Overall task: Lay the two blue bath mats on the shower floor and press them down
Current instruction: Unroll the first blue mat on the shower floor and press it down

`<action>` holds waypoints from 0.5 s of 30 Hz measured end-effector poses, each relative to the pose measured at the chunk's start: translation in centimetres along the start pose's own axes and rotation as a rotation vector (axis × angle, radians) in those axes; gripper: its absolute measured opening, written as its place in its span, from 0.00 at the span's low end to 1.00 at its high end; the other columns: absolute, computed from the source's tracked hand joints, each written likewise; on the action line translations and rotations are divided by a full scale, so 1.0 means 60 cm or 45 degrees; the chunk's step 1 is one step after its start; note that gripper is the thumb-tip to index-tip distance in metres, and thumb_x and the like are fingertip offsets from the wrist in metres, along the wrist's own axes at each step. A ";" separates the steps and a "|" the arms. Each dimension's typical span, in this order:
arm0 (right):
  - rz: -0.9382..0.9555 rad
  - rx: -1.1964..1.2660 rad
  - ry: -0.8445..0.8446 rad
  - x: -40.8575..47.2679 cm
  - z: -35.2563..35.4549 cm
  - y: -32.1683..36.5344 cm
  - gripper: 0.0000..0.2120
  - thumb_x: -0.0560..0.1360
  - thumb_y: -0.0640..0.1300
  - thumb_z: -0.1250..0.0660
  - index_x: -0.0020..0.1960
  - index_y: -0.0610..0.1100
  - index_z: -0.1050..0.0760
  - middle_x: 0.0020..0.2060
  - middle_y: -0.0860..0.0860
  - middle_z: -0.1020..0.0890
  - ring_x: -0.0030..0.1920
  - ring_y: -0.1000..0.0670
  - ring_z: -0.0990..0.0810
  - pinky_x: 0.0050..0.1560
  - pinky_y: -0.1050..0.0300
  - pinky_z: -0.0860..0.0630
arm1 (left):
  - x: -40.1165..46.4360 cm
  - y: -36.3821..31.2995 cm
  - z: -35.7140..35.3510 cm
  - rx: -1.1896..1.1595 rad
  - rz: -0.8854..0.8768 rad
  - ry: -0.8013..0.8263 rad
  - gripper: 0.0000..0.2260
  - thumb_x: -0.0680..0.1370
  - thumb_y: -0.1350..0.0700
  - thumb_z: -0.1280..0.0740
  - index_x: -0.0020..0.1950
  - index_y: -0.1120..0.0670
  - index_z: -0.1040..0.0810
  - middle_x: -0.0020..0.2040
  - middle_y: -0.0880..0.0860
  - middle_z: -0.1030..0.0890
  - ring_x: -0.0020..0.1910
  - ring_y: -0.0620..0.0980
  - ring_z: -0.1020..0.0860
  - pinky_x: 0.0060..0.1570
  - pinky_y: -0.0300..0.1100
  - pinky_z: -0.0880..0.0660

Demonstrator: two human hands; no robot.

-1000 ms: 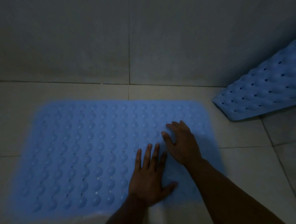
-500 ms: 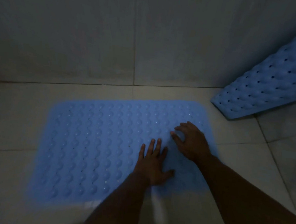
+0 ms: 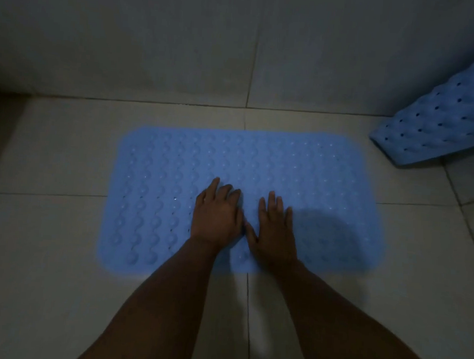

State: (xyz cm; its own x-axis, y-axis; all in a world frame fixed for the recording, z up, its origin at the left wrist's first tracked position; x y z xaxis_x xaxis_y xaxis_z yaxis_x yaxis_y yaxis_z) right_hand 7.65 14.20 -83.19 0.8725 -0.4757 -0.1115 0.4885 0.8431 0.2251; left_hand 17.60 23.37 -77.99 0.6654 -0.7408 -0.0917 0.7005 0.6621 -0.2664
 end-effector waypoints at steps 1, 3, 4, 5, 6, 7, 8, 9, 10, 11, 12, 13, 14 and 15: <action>-0.004 -0.023 -0.030 -0.003 -0.002 0.001 0.35 0.81 0.62 0.51 0.79 0.40 0.42 0.80 0.39 0.45 0.81 0.39 0.48 0.78 0.36 0.48 | -0.002 0.007 0.001 0.000 0.003 -0.021 0.30 0.78 0.42 0.52 0.75 0.53 0.28 0.75 0.55 0.28 0.80 0.58 0.41 0.73 0.56 0.38; -0.011 -0.053 -0.080 -0.004 -0.002 0.003 0.35 0.82 0.62 0.50 0.80 0.41 0.44 0.81 0.40 0.47 0.81 0.41 0.51 0.79 0.37 0.51 | -0.002 0.022 0.002 -0.010 0.016 -0.060 0.29 0.78 0.43 0.50 0.73 0.53 0.26 0.73 0.55 0.26 0.79 0.59 0.39 0.72 0.57 0.36; -0.018 -0.053 -0.085 -0.004 -0.002 0.003 0.35 0.82 0.62 0.50 0.80 0.41 0.45 0.81 0.41 0.48 0.81 0.42 0.52 0.79 0.38 0.51 | -0.002 0.027 0.001 -0.005 0.019 -0.070 0.28 0.79 0.43 0.49 0.73 0.54 0.26 0.73 0.56 0.26 0.79 0.59 0.38 0.71 0.58 0.35; -0.022 -0.046 -0.091 -0.004 -0.003 0.003 0.35 0.82 0.63 0.50 0.81 0.41 0.46 0.81 0.42 0.49 0.81 0.42 0.53 0.79 0.38 0.52 | -0.002 0.032 0.000 0.007 0.016 -0.076 0.28 0.79 0.43 0.49 0.74 0.54 0.27 0.74 0.56 0.27 0.79 0.59 0.39 0.72 0.58 0.35; -0.024 -0.035 -0.101 -0.006 -0.003 0.002 0.35 0.82 0.63 0.50 0.81 0.41 0.46 0.81 0.42 0.49 0.81 0.43 0.54 0.79 0.39 0.51 | -0.002 0.035 -0.002 0.017 0.012 -0.081 0.28 0.80 0.43 0.49 0.74 0.54 0.27 0.74 0.56 0.27 0.80 0.59 0.39 0.72 0.58 0.36; -0.022 -0.025 -0.113 -0.007 -0.004 0.001 0.35 0.82 0.63 0.50 0.81 0.41 0.46 0.81 0.42 0.50 0.82 0.43 0.54 0.79 0.38 0.51 | 0.000 0.037 -0.003 0.018 0.008 -0.086 0.28 0.80 0.43 0.49 0.75 0.54 0.28 0.75 0.56 0.28 0.80 0.59 0.40 0.73 0.58 0.36; -0.019 -0.022 -0.124 -0.008 -0.003 0.000 0.36 0.82 0.63 0.49 0.81 0.41 0.46 0.81 0.42 0.50 0.82 0.43 0.54 0.79 0.38 0.51 | 0.003 0.038 -0.004 0.015 0.008 -0.093 0.27 0.81 0.43 0.48 0.75 0.54 0.28 0.75 0.56 0.28 0.80 0.59 0.40 0.73 0.58 0.36; -0.015 -0.023 -0.135 -0.008 -0.002 -0.001 0.36 0.82 0.64 0.49 0.81 0.41 0.47 0.81 0.42 0.50 0.82 0.43 0.55 0.79 0.38 0.51 | 0.006 0.039 -0.004 0.006 0.013 -0.104 0.27 0.81 0.43 0.48 0.75 0.54 0.28 0.75 0.56 0.28 0.80 0.59 0.40 0.73 0.59 0.36; -0.006 -0.030 -0.139 -0.008 -0.002 0.000 0.37 0.81 0.64 0.49 0.81 0.41 0.47 0.81 0.42 0.51 0.82 0.43 0.55 0.79 0.38 0.52 | 0.009 0.040 -0.004 -0.004 0.025 -0.116 0.27 0.81 0.43 0.48 0.75 0.54 0.28 0.75 0.56 0.28 0.80 0.59 0.41 0.73 0.59 0.35; -0.002 -0.042 -0.129 -0.007 -0.003 0.001 0.39 0.81 0.65 0.49 0.81 0.40 0.49 0.81 0.41 0.53 0.82 0.43 0.56 0.79 0.38 0.53 | 0.011 0.042 -0.004 -0.014 0.042 -0.127 0.27 0.81 0.43 0.48 0.75 0.54 0.29 0.75 0.56 0.28 0.80 0.59 0.41 0.73 0.59 0.36; -0.001 -0.052 -0.098 -0.005 -0.006 0.002 0.41 0.80 0.67 0.49 0.82 0.40 0.52 0.81 0.41 0.55 0.81 0.43 0.58 0.79 0.38 0.55 | 0.014 0.045 -0.005 -0.022 0.061 -0.130 0.27 0.81 0.44 0.48 0.75 0.54 0.29 0.75 0.56 0.29 0.80 0.59 0.41 0.73 0.59 0.36; -0.001 -0.047 -0.050 -0.002 -0.012 0.003 0.43 0.79 0.68 0.50 0.82 0.40 0.55 0.81 0.42 0.57 0.81 0.43 0.60 0.79 0.39 0.57 | 0.016 0.048 -0.007 -0.030 0.078 -0.131 0.26 0.81 0.44 0.47 0.76 0.54 0.29 0.76 0.56 0.29 0.80 0.59 0.42 0.73 0.59 0.36; -0.004 -0.022 0.009 -0.001 -0.015 0.002 0.45 0.78 0.70 0.51 0.82 0.41 0.57 0.81 0.42 0.59 0.81 0.43 0.62 0.79 0.39 0.59 | 0.018 0.050 -0.007 -0.039 0.091 -0.132 0.26 0.81 0.44 0.46 0.76 0.54 0.29 0.76 0.56 0.29 0.80 0.59 0.42 0.73 0.59 0.36; -0.005 0.019 0.077 0.000 -0.021 0.001 0.47 0.76 0.71 0.52 0.82 0.41 0.59 0.81 0.43 0.61 0.81 0.44 0.63 0.79 0.40 0.62 | 0.018 0.052 -0.007 -0.044 0.100 -0.133 0.25 0.82 0.45 0.46 0.76 0.54 0.29 0.76 0.56 0.29 0.80 0.59 0.41 0.73 0.59 0.36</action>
State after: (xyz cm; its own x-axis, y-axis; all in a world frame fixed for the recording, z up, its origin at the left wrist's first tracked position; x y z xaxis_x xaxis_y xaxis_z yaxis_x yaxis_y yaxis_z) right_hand 7.71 14.54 -84.37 0.8698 -0.4630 -0.1706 0.4923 0.8371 0.2385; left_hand 20.38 24.58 -79.34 0.7425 -0.6698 -0.0139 0.6368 0.7121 -0.2956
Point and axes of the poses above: each hand's wrist, its own x-axis towards the middle knuckle, its own z-axis out of the back of the hand, y = z × x, the point moved 10 cm from there along x, towards the middle knuckle
